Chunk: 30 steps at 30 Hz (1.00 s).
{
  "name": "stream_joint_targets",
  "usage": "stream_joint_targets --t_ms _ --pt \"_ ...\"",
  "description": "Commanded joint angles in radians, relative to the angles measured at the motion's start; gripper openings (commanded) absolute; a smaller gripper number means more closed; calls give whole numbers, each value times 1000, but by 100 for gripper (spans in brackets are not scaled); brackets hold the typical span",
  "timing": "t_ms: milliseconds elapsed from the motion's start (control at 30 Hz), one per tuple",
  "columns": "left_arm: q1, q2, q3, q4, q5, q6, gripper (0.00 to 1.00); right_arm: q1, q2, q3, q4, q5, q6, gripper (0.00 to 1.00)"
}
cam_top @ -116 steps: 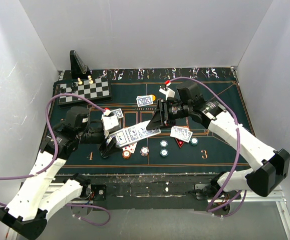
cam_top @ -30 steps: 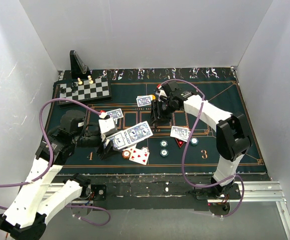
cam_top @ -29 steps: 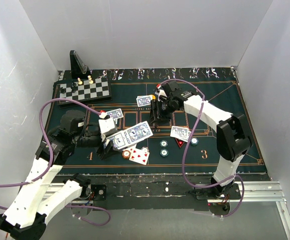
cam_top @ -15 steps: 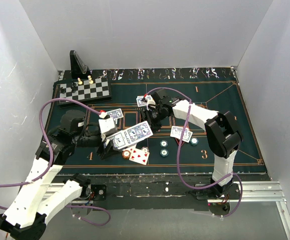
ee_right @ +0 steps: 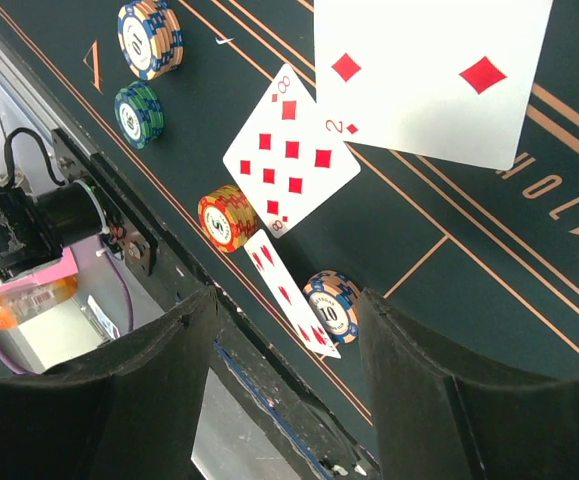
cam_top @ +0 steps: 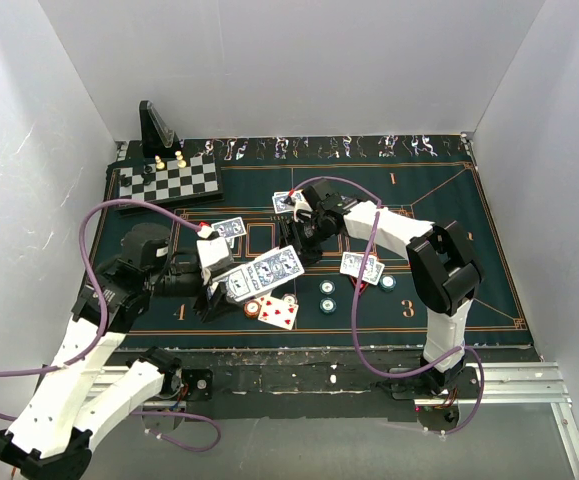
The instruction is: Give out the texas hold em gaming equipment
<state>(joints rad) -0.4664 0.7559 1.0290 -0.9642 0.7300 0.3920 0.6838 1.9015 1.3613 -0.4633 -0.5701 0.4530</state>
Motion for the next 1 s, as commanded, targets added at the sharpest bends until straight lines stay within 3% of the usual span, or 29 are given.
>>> stream_joint_targets --t_ms 0,967 --pt "5 -21 -9 21 22 -22 0 2 -30 12 9 24 21 66" --pt "8 -35 -14 56 43 -87 0 -59 -85 16 -29 -19 79 67"
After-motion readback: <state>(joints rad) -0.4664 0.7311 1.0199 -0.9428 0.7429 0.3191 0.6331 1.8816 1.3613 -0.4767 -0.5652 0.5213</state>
